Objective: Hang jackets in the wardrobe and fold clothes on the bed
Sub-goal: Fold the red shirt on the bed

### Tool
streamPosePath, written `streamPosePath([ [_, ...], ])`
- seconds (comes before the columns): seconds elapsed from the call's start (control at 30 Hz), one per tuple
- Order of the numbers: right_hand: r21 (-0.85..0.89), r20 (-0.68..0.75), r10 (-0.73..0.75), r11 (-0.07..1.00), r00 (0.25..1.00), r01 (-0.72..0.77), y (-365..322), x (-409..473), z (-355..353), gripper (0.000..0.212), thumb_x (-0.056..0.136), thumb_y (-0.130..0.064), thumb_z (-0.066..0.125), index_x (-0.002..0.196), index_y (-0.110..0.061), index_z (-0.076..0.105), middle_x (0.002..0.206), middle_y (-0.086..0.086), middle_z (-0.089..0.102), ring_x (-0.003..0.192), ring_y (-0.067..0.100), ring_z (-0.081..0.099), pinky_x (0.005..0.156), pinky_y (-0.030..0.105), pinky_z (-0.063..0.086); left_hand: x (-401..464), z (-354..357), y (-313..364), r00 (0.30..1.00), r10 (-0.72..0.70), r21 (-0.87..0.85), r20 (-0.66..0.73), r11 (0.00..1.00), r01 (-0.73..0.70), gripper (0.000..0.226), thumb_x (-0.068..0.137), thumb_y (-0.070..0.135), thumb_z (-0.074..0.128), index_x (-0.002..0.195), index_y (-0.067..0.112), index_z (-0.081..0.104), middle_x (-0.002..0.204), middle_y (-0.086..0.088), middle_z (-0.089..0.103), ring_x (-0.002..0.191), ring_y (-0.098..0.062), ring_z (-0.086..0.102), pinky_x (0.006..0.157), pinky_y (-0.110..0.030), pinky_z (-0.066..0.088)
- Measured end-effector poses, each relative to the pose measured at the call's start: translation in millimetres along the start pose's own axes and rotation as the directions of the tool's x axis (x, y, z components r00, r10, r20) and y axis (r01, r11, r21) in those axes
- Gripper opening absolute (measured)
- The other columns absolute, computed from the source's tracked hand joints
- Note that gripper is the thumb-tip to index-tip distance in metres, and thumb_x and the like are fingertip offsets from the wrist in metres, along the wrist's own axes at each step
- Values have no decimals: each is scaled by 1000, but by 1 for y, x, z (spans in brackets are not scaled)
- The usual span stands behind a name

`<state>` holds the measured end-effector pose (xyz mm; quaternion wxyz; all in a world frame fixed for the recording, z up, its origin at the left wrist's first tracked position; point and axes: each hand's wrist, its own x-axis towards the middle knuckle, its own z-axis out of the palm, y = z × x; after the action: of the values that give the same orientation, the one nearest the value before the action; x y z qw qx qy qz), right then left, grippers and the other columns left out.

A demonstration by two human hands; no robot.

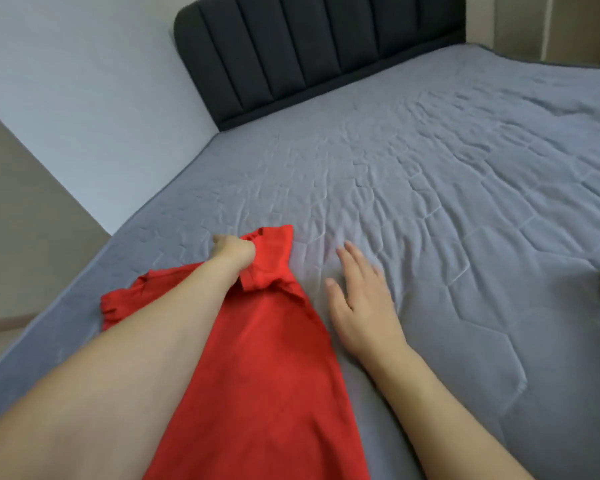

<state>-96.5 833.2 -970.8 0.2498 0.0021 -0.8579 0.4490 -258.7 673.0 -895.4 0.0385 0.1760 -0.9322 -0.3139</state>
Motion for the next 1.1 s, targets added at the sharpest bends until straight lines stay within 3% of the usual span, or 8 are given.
streamPosePath([
  [0.07, -79, 159, -60, 994, 986, 73, -5, -3, 9, 60, 101, -39, 38, 154, -17, 21, 162, -2, 14, 148, 8, 8, 120, 35, -2, 4, 6, -20, 964, 237, 288, -124, 938, -194, 52, 94, 19, 44, 144, 6, 34, 148, -21, 36, 136, -38, 35, 113, -41, 29],
  [0.13, -234, 281, -47, 965, 959, 116, -1, -3, 17, 61, 100, -48, 29, 154, -20, 20, 162, -4, 13, 148, 7, 6, 119, 38, -9, -4, 33, -35, 880, 455, 410, 136, 783, -468, 56, 101, 36, 31, 154, 20, 23, 162, -8, 16, 149, -28, 12, 120, -43, 7],
  [0.23, -378, 351, -33, 909, 936, 174, 9, -2, 25, 60, 99, -48, 31, 152, -21, 27, 162, -4, 16, 148, 10, 6, 118, 41, -12, -11, 68, -61, 840, 454, 494, 298, 680, -543, 58, 102, 49, 14, 156, 30, 5, 164, 8, -2, 151, -18, -8, 118, -47, -11],
  [0.43, -446, 324, -48, 873, 945, 197, 17, 1, 33, 56, 95, -37, 39, 149, -23, 34, 159, -7, 25, 147, 11, 13, 119, 41, -5, -31, 63, -74, 890, 442, 395, 109, 803, -447, 64, 101, 52, 12, 157, 21, 9, 165, 4, 2, 151, -16, -3, 119, -46, -9],
  [0.77, -470, 514, 146, 872, 845, 135, -11, -49, -3, 99, 79, -82, 33, 155, -26, 4, 163, -6, 3, 149, 10, -4, 118, 46, -9, -165, -13, -172, 872, 338, 446, 353, 758, -475, 63, 102, 52, 13, 157, 26, -2, 165, 4, -6, 150, -16, -10, 120, -41, -9],
  [0.9, -592, 518, 143, 772, 844, 232, -37, -103, -23, 94, 87, -68, 43, 153, -28, -11, 162, 0, -5, 149, 20, 0, 116, 57, 1, -213, -50, -199, 780, 332, 411, 530, 704, -579, 65, 101, 53, 19, 156, 28, -6, 164, 5, -11, 149, -14, -14, 120, -40, -11],
  [1.0, -568, 585, -111, 651, 803, 503, -75, -124, -43, 61, 86, -34, 52, 144, -24, 34, 148, 6, 29, 137, 29, 29, 112, 49, 20, -229, -91, -197, 654, 230, 386, 721, 651, -654, 72, 99, 51, 36, 156, 31, -3, 164, 4, -11, 150, -17, -12, 121, -39, -5],
  [1.1, -373, 807, -208, 547, 553, 749, -123, -145, -49, 32, 78, -32, 54, 108, -22, 56, 113, 0, 54, 107, 25, 51, 91, 37, 36, -238, -139, -183, 530, 39, 383, 847, 645, -661, 87, 83, 55, 63, 153, 33, 17, 159, -3, 17, 146, -25, 17, 118, -38, 21],
])
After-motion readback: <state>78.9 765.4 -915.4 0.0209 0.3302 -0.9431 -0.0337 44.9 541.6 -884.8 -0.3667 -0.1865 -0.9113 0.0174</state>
